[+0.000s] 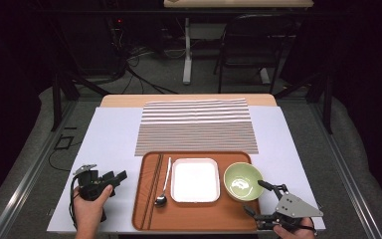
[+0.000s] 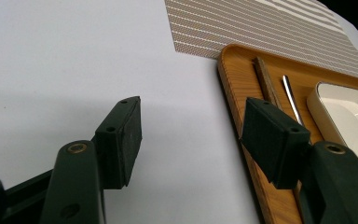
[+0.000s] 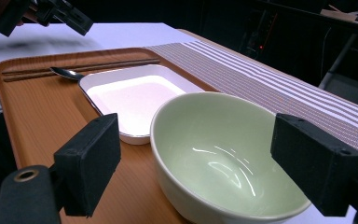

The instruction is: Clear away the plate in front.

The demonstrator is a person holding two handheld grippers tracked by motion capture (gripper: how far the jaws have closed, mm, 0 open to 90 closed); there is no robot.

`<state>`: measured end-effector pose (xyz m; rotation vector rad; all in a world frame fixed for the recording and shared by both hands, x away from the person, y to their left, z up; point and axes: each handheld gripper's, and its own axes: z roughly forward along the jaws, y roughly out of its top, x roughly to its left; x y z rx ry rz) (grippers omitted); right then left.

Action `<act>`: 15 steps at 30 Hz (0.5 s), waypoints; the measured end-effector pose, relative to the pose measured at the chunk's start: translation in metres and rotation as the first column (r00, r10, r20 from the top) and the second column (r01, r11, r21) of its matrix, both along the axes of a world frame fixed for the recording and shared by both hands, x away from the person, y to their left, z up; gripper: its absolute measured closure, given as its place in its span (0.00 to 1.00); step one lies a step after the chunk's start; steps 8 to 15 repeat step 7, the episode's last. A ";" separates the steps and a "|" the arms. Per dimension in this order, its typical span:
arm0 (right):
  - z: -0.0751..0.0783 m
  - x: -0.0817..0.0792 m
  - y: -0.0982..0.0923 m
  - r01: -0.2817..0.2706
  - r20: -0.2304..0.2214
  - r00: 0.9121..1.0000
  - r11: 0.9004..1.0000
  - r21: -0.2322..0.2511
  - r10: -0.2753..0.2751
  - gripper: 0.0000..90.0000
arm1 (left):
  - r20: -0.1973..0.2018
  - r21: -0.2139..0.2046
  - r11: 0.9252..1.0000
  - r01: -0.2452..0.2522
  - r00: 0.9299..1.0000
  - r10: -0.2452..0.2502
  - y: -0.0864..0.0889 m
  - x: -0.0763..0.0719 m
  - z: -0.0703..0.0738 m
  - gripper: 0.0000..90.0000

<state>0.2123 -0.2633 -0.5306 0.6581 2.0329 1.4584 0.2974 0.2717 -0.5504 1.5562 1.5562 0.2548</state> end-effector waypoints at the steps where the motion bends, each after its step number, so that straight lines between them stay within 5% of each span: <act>1: 0.000 0.000 0.000 0.000 0.000 1.000 1.000 0.000 0.000 0.17 | 0.000 0.001 1.000 0.000 1.000 0.000 0.000 0.000 0.000 0.42; 15: 0.000 0.000 0.000 -0.001 0.001 1.000 1.000 -0.001 0.001 0.17 | 0.002 0.006 1.000 0.002 1.000 -0.002 -0.001 0.000 0.000 0.41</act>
